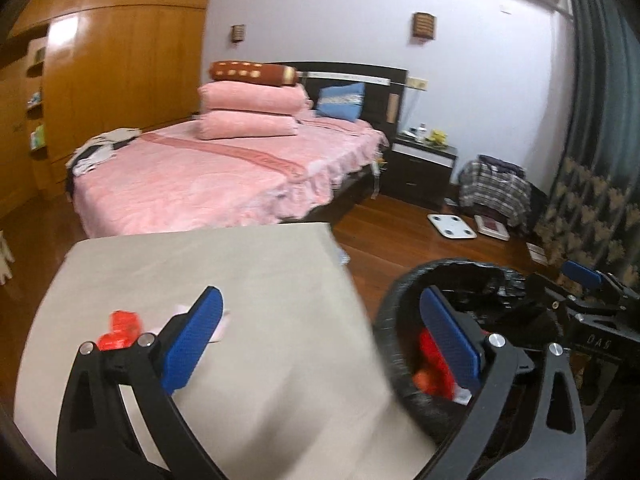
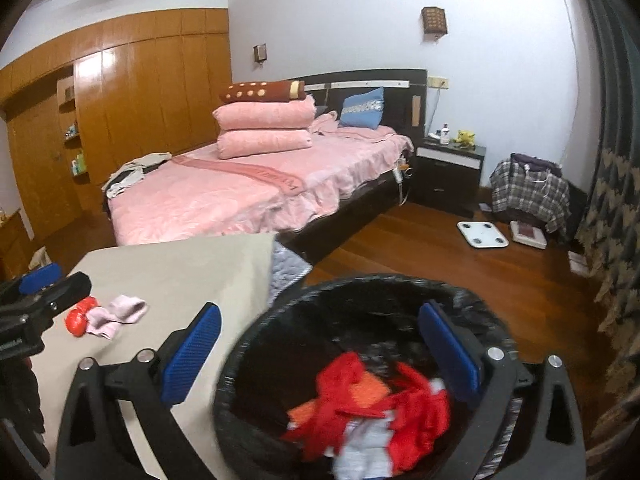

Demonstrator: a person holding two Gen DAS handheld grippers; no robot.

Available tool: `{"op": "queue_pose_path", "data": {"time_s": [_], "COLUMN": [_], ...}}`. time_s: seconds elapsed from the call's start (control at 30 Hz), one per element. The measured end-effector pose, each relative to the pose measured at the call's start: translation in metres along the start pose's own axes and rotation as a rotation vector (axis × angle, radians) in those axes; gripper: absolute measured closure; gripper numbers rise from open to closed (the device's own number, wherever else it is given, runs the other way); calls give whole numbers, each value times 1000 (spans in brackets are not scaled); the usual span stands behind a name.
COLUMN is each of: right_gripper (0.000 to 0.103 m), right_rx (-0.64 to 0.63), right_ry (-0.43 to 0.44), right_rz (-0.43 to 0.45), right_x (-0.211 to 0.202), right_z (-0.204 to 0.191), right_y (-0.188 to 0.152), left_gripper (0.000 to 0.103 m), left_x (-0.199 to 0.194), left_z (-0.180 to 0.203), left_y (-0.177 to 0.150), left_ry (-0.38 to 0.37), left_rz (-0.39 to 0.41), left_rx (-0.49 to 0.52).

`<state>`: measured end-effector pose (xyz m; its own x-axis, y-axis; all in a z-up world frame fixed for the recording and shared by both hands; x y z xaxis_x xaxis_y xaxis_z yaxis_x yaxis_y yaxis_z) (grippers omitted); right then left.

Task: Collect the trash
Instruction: 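Move both tools back over the red bag and pink cloth on the table, then close the left tool on the red plastic bag while the right tool grasps the pink cloth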

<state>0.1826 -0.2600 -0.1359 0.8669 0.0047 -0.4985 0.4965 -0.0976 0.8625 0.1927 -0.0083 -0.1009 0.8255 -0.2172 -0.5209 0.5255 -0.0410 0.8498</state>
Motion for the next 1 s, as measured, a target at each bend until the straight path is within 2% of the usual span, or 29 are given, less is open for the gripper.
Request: {"op": "queue_pose_path", "data": {"time_s": [0.4,0.6,0.83,1.0], "right_gripper": [6,6,6,6], "right_rx": [-58,-118,-144,-171], "right_ry": [127,166,198,203], "right_rz": [-38,-60,-66,-71], "right_x": [38,66,96,114], "right_z": [-104,-154,-199,-216], "right_y": [-3,-15,-29,-37], "left_gripper": [7,7,7,7], "left_x": [-12,-6,20,44], "left_z": [-120,-166,-209,-229], "left_y": [-17,-27,-48,-64], "left_ry": [192,252,289,282], "left_rz": [-10,-20,-81,-143], "left_rx": [-60,-72,-79,-80]}}
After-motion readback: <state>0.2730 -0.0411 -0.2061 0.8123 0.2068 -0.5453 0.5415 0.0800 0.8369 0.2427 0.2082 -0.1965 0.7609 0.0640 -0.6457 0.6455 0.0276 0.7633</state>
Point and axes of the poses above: each gripper's, at about its wrist camera, not at the fingertips, and x roughly the way its jaws point, z to its right, y to its top, the point moved 8 cm from there along x, roughly the way its jaws point
